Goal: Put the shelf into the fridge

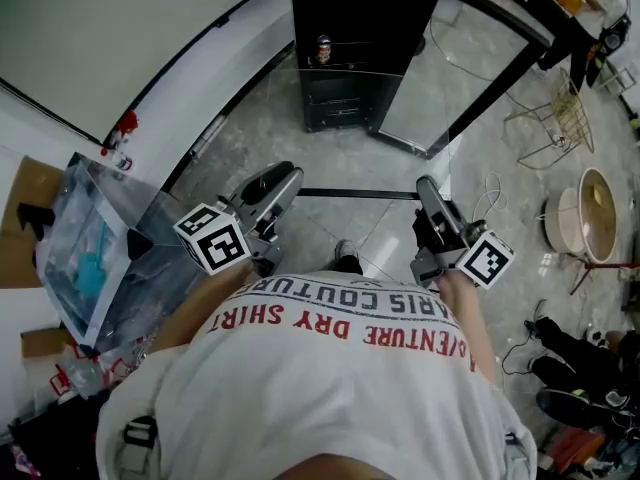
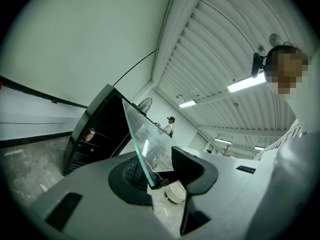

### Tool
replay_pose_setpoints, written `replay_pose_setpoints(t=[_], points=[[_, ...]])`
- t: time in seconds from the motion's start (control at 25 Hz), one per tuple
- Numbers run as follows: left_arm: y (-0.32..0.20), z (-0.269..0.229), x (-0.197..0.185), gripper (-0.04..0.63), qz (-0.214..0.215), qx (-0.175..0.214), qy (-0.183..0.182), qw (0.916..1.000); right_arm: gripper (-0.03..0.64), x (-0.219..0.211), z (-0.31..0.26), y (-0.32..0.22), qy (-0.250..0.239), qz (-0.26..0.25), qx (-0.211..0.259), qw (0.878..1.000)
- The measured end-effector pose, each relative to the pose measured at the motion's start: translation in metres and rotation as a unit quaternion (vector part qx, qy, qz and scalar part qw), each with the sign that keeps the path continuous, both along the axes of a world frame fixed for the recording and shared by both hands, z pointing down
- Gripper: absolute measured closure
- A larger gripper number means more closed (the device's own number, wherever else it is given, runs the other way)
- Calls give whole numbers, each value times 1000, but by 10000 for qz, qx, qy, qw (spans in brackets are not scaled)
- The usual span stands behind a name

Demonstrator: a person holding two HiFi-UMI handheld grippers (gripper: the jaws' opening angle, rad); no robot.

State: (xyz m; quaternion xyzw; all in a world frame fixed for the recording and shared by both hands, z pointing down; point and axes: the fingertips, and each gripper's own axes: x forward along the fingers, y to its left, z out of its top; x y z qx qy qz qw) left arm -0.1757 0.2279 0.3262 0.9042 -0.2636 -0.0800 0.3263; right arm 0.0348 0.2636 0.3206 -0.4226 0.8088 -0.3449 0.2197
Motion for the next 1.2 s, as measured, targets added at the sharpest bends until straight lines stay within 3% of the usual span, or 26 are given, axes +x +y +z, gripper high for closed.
replay_pose_setpoints(t=[0.52, 1.2], points=[[-92, 7, 86, 454, -355, -126, -157, 9992, 529, 87, 12, -106, -133, -383, -50, 9992], [-116, 6, 99, 453, -491, 59, -77, 9987, 528, 101, 11, -136, -62, -465, 43, 9989]])
